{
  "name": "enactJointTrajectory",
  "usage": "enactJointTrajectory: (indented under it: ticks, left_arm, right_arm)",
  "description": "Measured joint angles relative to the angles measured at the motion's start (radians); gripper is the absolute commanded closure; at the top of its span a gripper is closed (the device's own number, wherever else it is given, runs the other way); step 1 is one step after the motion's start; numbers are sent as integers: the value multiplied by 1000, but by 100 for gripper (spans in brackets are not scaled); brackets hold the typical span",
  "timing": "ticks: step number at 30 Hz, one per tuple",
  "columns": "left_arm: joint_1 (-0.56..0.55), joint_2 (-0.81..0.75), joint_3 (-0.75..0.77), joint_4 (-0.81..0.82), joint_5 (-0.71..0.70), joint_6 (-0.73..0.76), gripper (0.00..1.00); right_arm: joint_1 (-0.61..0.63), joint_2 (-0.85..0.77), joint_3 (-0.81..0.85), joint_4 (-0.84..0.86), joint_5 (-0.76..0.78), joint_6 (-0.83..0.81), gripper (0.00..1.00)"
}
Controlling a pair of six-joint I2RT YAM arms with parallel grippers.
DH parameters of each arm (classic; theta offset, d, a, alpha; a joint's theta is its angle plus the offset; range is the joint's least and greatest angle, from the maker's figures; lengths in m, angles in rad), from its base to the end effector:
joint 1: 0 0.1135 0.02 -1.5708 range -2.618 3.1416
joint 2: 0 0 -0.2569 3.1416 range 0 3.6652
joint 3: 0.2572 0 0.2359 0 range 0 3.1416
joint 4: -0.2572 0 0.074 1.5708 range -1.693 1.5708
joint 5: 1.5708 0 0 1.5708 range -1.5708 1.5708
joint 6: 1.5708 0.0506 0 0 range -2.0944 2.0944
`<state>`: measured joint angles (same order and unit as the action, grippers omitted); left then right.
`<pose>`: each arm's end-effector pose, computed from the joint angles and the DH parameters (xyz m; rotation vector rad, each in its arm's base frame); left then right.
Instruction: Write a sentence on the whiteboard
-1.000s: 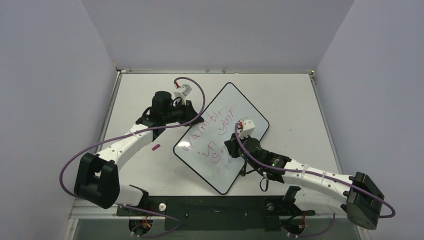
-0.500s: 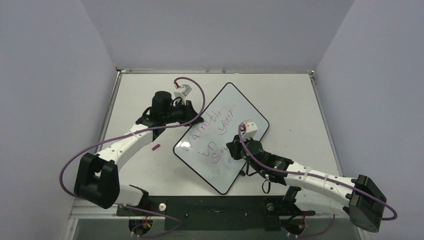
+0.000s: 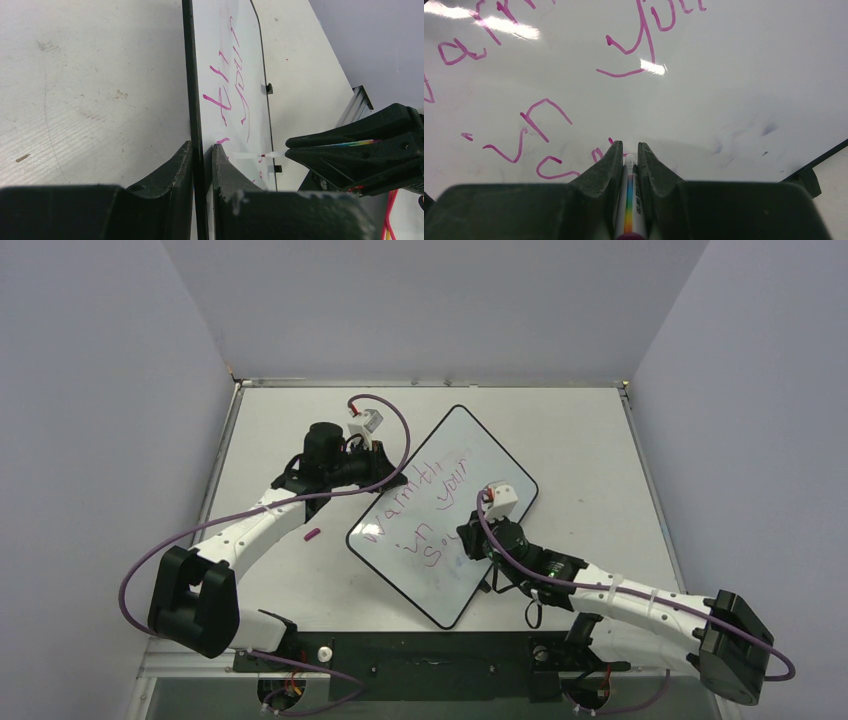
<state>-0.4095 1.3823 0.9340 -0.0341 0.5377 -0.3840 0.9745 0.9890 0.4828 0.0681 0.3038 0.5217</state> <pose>0.2718 -0.1462 0.2666 0.3793 2.1090 -1.0314 0.1351 0.1720 0.2181 -0.2643 2.0315 0.6531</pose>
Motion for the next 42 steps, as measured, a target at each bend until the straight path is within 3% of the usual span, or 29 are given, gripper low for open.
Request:
enactJointTrajectory:
  ticks: [24, 42]
  left_arm:
    - [0, -5, -3, 0, -5, 0, 100]
    - [0, -6, -4, 0, -7, 0, 100]
  right_arm:
    - [-14, 134, 150, -39, 48, -41, 100]
    - [-18, 104, 109, -24, 48, -15, 100]
